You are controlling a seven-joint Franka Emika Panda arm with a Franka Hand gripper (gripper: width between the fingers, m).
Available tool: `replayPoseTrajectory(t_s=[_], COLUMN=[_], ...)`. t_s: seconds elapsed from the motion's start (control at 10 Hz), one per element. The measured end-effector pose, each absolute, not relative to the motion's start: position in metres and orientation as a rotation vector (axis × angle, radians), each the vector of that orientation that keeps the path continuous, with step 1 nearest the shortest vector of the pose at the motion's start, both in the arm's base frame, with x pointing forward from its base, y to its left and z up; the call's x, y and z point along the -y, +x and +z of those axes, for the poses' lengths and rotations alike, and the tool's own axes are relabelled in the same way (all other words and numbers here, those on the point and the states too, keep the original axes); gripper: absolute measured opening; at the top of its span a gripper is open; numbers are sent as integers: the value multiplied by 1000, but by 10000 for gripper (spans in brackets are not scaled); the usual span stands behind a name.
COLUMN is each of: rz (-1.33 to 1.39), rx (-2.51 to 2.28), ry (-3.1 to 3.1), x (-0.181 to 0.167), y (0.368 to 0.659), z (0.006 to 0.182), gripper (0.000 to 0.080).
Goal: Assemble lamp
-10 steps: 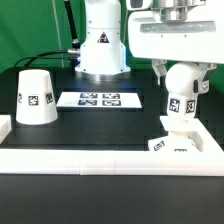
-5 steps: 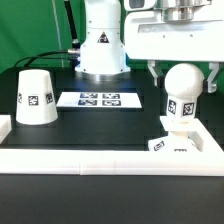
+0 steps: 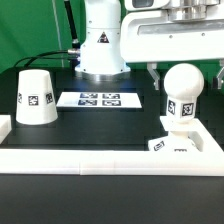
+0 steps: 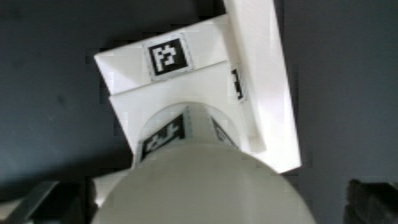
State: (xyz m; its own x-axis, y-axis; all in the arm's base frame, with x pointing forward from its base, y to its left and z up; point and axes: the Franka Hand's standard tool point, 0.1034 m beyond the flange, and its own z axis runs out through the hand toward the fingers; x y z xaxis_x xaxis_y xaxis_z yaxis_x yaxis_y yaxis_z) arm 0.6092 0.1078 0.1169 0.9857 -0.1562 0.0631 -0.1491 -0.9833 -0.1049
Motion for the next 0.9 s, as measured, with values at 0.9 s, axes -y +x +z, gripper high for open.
replayPoseTrajectory(t_s=[0.9], rz=[-148], rx=[731], ry=[-2982], x=[-99], y=[611], z=[114], gripper=[699])
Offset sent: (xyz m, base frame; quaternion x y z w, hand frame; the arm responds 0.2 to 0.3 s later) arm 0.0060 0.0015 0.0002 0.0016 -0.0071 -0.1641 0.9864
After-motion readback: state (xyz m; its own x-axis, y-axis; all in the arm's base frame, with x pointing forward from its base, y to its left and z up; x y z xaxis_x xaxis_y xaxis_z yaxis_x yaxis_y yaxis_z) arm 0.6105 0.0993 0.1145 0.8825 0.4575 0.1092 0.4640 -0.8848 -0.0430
